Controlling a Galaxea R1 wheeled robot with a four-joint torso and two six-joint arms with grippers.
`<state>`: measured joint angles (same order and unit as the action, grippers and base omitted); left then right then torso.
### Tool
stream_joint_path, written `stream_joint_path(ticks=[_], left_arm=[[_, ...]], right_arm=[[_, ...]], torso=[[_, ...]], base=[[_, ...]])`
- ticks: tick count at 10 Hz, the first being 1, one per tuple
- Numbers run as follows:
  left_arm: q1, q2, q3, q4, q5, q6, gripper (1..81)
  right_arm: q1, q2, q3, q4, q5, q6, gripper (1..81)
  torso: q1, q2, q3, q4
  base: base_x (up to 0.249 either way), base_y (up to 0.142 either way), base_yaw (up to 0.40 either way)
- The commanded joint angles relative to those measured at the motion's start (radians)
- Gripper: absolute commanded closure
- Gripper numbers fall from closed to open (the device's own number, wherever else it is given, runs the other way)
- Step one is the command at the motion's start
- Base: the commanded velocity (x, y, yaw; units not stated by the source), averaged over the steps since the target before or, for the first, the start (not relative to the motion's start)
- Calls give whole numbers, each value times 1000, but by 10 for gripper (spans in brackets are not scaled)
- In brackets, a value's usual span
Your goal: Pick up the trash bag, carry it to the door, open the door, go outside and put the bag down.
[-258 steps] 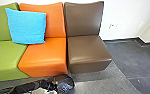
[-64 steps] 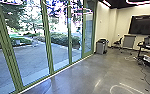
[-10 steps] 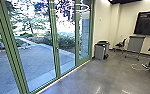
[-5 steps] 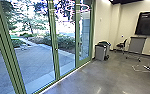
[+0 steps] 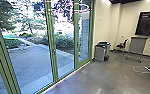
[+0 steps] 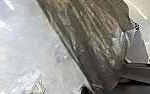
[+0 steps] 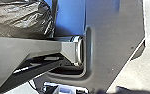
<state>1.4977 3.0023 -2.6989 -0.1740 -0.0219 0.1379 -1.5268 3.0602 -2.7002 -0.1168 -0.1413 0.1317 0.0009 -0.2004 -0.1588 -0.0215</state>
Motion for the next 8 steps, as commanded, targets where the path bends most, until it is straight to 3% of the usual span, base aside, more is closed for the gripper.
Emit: stream_joint_path(ticks=[1, 8], left_arm=[[-59, -3, 2, 10, 53, 9, 811], [-59, 0, 2, 10, 53, 9, 811]], right_arm=[[59, 5, 8, -3, -57, -3, 10], [58, 5, 8, -4, -57, -3, 10]], torso=[[0, 0, 0, 0], [0, 0, 0, 0]], base=[[161, -81, 0], [168, -85, 0]])
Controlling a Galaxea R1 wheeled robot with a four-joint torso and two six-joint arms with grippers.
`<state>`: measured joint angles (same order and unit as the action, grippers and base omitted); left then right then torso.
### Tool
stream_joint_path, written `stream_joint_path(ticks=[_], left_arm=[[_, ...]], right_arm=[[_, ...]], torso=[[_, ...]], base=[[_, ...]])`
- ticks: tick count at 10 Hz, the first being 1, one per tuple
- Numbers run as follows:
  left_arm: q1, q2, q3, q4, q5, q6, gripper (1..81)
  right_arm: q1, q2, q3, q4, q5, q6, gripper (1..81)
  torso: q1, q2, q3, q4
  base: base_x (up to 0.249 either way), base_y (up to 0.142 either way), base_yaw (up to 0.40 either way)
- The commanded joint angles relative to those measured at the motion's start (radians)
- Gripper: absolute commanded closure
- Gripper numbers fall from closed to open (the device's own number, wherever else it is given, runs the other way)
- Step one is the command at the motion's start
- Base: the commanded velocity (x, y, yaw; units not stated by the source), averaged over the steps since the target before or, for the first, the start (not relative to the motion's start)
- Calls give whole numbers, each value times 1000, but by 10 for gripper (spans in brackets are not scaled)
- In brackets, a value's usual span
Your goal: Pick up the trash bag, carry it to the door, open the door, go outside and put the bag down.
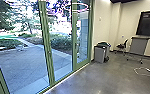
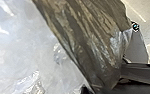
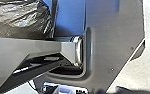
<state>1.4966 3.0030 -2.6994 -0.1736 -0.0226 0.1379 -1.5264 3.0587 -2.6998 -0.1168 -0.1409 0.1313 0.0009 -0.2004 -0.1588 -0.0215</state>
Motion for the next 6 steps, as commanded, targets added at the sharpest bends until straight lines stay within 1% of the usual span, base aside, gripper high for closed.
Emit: stream_joint_path(ticks=[1, 6], left_arm=[[-58, -1, 3, 9, 53, 9, 811], [-58, -2, 3, 9, 53, 9, 811]], right_arm=[[57, 7, 8, -4, -57, -2, 10], [59, 7, 8, -4, -57, -2, 10]], torso=[[0, 0, 0, 0], [0, 0, 0, 0]], base=[[168, -85, 0], [169, -85, 0]])
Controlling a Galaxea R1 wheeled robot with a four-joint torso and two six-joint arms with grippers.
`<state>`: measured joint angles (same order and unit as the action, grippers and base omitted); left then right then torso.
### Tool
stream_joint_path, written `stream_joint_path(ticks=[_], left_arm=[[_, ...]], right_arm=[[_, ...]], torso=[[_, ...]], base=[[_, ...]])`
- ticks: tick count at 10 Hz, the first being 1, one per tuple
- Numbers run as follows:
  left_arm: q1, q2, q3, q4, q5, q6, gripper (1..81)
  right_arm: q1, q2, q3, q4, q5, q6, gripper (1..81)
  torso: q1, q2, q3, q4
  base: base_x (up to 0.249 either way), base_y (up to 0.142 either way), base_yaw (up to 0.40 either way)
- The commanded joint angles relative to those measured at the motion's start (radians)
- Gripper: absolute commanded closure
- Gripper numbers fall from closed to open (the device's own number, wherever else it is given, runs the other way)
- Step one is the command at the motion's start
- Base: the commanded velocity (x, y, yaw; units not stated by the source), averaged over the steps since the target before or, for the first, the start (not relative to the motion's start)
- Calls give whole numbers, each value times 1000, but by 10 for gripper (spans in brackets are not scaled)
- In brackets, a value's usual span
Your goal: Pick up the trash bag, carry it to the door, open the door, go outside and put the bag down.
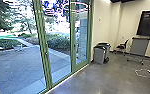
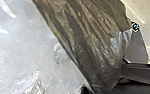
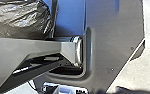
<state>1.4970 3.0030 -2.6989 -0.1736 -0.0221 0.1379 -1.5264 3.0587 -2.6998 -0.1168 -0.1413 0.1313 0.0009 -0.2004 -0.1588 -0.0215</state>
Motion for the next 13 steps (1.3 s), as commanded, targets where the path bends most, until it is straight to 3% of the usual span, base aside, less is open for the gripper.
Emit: stream_joint_path(ticks=[1, 13], left_arm=[[-59, -2, 2, 9, 53, 9, 811], [-56, -5, 2, 9, 53, 9, 811]], right_arm=[[58, 7, 8, -4, -57, -2, 10], [58, 7, 8, -4, -57, -2, 10]], torso=[[0, 0, 0, 0], [0, 0, 0, 0]], base=[[168, -86, 0], [169, -75, 0]])
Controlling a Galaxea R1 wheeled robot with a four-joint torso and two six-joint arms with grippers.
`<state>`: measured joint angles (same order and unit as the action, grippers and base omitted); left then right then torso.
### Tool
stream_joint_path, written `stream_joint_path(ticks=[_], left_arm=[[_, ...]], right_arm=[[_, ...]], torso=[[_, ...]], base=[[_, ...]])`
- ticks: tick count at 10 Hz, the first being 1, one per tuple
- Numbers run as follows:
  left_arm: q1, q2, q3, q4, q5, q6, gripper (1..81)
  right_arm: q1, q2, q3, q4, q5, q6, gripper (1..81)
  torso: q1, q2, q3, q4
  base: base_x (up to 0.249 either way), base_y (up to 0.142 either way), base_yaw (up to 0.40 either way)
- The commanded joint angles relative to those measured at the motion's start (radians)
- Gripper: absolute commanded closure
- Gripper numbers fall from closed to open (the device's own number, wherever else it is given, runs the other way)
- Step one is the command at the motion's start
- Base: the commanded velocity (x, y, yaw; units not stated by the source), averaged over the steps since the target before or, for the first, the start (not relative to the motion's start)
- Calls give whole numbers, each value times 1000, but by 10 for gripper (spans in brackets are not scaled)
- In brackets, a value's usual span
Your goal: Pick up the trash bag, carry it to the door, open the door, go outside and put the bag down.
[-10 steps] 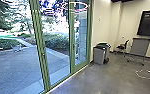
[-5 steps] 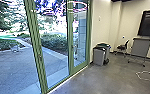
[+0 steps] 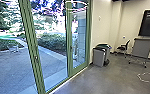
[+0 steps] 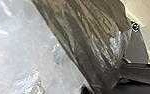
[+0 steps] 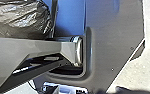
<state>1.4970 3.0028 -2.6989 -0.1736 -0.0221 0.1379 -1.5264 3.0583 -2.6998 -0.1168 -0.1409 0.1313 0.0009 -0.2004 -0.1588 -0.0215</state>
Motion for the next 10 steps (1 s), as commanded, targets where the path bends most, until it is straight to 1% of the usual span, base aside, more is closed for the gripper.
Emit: stream_joint_path(ticks=[1, 6, 10], left_arm=[[-56, -5, 2, 8, 53, 9, 811], [-56, -5, 2, 9, 53, 9, 811], [-56, -2, 2, 9, 53, 9, 811]], right_arm=[[58, 7, 8, -4, -57, -2, 10], [57, 7, 8, -4, -57, -2, 10], [57, 7, 8, -4, -57, -2, 10]], torso=[[0, 0, 0, 0], [-1, 0, 0, 0], [-1, 0, 0, 0]], base=[[169, 0, 0], [166, 0, 0], [165, -73, 0]])
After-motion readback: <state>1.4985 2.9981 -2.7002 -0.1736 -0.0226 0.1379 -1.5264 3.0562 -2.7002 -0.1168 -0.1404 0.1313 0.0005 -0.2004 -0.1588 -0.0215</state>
